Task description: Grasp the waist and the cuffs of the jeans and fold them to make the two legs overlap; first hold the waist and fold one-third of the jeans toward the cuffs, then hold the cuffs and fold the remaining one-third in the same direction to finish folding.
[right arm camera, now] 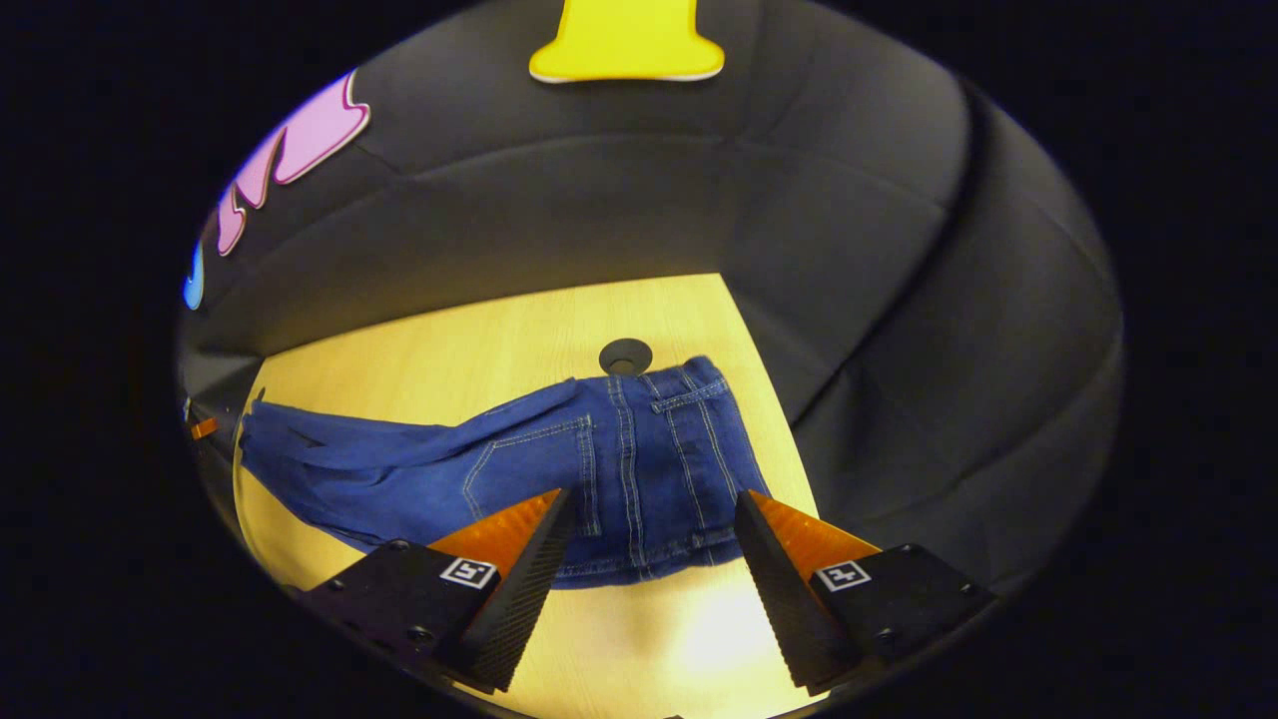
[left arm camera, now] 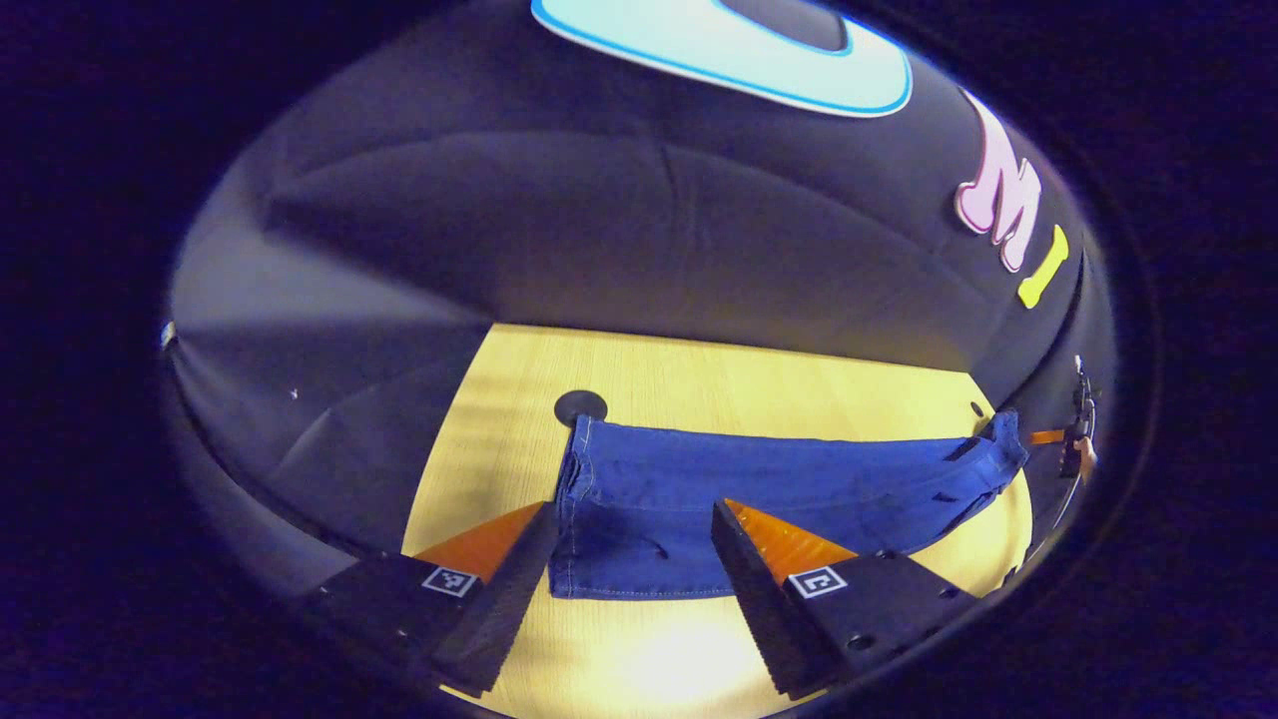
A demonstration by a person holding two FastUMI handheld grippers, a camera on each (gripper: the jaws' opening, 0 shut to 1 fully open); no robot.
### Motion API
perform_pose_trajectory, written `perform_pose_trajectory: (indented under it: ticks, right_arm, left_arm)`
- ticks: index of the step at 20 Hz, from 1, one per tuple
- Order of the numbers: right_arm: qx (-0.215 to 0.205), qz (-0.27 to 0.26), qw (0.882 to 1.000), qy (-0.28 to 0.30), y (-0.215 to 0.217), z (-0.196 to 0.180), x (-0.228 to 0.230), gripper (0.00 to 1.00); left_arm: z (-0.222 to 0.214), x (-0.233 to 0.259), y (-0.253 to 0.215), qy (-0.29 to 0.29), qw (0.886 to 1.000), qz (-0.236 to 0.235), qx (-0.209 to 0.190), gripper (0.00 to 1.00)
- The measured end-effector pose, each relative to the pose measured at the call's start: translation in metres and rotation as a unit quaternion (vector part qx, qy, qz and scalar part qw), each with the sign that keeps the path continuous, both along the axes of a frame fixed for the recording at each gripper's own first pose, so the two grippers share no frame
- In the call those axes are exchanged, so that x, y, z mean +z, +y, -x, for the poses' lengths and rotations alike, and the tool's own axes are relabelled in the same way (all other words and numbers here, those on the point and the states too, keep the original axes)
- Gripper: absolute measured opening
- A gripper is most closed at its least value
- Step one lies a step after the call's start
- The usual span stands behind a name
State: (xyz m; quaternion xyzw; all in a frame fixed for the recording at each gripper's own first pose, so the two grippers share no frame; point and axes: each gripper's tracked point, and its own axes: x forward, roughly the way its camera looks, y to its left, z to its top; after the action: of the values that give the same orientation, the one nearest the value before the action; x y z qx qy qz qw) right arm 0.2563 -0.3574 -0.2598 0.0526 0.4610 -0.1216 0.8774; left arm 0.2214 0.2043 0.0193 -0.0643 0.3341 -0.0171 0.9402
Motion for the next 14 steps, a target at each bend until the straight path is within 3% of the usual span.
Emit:
perform_pose_trajectory:
  ticks: [2, 3, 6, 11, 14]
  right_arm:
    - [-0.028, 0.024, 0.999, -0.03, -0.008, 0.013, 0.008, 0.99]
    - [-0.042, 0.026, 0.998, -0.041, -0.008, 0.022, 0.012, 0.99]
    - [-0.098, 0.012, 0.993, -0.063, -0.016, 0.028, -0.002, 0.99]
    - [-0.199, -0.002, 0.976, -0.091, -0.046, 0.027, -0.036, 0.99]
    - [-0.213, 0.007, 0.974, -0.083, -0.056, 0.024, -0.053, 0.99]
  left_arm:
    - [0.025, 0.022, -0.006, -0.046, 0.999, -0.017, 0.016, 0.92]
    - [0.041, 0.029, -0.015, -0.06, 0.998, -0.022, 0.02, 0.97]
    - [0.077, 0.041, -0.036, -0.09, 0.994, -0.049, 0.023, 0.97]
    - [0.122, 0.049, -0.088, -0.106, 0.994, -0.015, 0.022, 0.97]
    - [0.131, 0.045, -0.11, -0.1, 0.995, 0.001, 0.013, 0.96]
